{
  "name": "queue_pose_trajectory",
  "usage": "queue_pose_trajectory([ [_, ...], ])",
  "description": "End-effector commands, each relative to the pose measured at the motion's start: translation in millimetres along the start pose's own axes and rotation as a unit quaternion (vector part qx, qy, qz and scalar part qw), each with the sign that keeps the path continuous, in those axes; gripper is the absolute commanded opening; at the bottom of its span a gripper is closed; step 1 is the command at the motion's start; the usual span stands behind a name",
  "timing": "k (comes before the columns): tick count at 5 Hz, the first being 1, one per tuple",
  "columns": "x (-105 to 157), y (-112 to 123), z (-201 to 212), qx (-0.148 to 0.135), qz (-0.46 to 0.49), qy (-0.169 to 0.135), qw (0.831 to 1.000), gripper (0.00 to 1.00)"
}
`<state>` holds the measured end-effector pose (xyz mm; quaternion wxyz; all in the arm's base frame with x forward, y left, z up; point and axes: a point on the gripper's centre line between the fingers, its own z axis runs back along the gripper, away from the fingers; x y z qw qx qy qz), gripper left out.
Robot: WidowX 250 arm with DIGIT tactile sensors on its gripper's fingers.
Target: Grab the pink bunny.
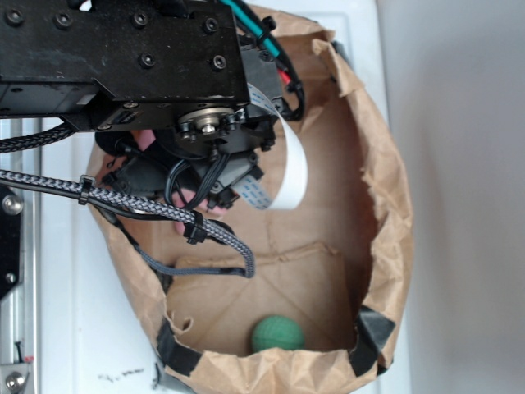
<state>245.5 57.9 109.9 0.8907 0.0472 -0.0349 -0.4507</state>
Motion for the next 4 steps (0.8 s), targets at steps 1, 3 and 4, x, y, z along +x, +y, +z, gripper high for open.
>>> queue_pose_trajectory([
  [1, 9, 41, 1, 0.011, 0.061, -0.006, 0.998, 1.0],
  [3, 3, 36, -22, -0.003, 0.017, -0.004, 1.0, 1.0],
  [4, -2, 24, -29, -0.026, 0.006, 0.004, 1.0, 1.0],
])
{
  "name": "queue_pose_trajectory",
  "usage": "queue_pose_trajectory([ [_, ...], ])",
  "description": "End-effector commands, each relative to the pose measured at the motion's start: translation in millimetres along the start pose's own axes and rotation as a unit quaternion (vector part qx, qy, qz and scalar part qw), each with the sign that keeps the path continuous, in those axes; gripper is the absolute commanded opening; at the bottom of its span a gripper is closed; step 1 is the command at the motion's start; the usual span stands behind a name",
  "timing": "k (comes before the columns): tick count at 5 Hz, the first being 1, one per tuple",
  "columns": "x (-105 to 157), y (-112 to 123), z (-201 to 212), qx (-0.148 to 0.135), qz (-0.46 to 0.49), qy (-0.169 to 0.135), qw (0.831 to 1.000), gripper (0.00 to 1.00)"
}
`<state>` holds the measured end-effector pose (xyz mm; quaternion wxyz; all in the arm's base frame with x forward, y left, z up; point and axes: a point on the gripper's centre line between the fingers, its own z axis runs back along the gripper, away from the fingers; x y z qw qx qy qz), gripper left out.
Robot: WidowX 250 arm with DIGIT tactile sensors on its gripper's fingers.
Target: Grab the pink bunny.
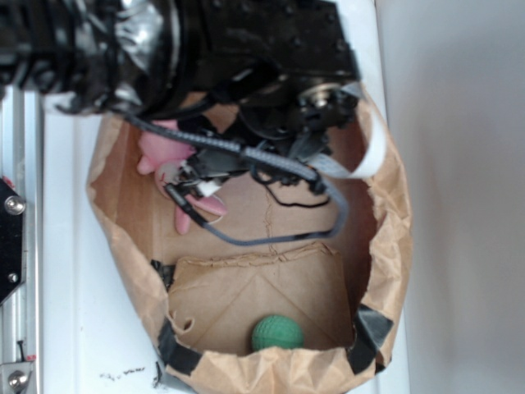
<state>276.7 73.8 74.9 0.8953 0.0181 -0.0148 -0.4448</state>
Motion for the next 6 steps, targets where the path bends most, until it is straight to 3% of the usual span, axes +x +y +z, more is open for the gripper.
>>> queue_pose_trajectory([
  [1, -9, -17, 8, 0.0, -0.013, 0.01, 1.0, 1.0],
  [2, -12, -25, 12, -0.021, -0.013, 0.025, 0.999, 1.0],
  [4, -16, -33, 8, -0.017, -0.014, 0.039, 0.999, 1.0],
  [6, -11, -54, -9, -0.02, -0.008, 0.016, 1.0, 1.0],
])
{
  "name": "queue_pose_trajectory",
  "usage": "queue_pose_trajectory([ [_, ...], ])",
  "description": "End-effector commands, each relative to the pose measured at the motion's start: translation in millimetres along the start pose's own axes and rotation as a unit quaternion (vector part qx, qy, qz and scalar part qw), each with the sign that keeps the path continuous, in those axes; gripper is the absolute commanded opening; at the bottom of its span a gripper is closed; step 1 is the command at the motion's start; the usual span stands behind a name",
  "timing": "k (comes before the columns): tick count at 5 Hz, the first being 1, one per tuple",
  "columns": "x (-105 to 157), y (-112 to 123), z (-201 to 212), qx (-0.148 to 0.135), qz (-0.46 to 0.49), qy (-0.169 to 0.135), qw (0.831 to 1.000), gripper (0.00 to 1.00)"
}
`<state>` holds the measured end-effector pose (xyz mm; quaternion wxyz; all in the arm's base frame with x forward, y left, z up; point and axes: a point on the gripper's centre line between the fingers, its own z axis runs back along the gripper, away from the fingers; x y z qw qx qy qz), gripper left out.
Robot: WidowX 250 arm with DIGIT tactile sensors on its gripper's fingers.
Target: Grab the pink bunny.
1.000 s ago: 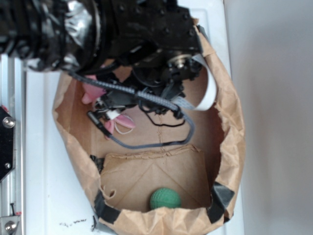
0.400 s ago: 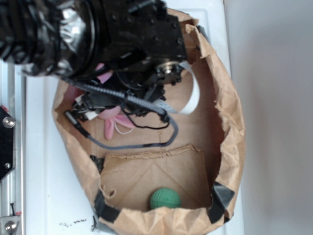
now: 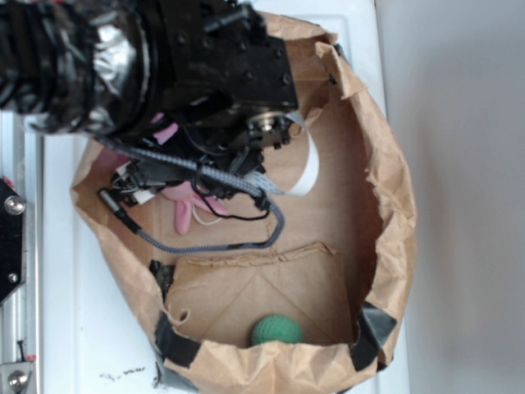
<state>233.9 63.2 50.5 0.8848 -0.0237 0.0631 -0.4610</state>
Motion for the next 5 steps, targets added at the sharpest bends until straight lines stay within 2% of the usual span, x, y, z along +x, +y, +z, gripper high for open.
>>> queue_pose_trajectory([
  [1, 13.5, -9.9, 8.7, 0.077, 0.028, -0.059, 0.995, 1.0],
  [3, 15.1, -15.0, 10.9, 0.072, 0.024, -0.073, 0.994, 1.0],
  [4, 13.5, -13.8, 13.7, 0.069, 0.032, -0.082, 0.994, 0.75],
  [5, 11.9, -13.8, 15.4, 0.072, 0.044, -0.088, 0.993, 0.0],
])
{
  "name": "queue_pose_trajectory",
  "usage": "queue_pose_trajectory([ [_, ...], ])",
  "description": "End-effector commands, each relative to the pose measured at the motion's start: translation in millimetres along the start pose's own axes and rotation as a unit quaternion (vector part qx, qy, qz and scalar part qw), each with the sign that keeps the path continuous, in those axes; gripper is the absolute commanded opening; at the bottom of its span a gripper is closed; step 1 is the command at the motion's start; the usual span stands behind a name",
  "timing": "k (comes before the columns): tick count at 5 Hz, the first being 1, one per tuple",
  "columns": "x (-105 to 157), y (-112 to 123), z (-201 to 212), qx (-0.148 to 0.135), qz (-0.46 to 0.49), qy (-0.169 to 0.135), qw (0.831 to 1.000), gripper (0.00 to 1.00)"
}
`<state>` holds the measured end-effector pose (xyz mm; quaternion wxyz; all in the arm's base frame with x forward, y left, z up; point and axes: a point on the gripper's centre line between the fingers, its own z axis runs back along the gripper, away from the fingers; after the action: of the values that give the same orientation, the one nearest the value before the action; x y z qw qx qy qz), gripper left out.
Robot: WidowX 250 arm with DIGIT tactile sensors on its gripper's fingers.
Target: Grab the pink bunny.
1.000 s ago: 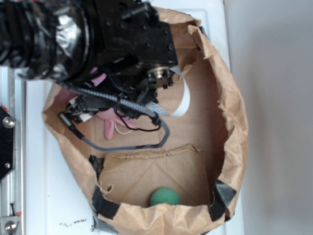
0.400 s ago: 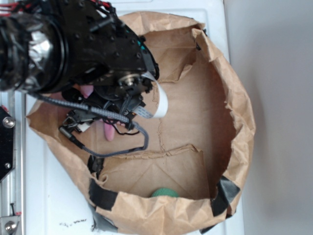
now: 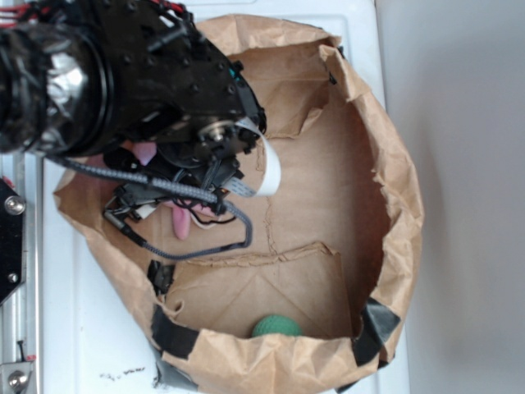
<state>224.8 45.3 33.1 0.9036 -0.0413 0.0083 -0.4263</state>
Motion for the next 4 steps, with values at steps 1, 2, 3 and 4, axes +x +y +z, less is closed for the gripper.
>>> queue_pose_trajectory([
  [1, 3, -1, 35, 0.068, 0.005, -0.035, 0.997, 0.0],
  [2, 3, 3, 38, 0.069, 0.009, -0.037, 0.997, 0.0],
  [3, 2, 7, 46, 0.076, 0.021, -0.041, 0.996, 0.0],
  [4, 3, 19, 83, 0.078, 0.094, -0.085, 0.989, 0.0],
])
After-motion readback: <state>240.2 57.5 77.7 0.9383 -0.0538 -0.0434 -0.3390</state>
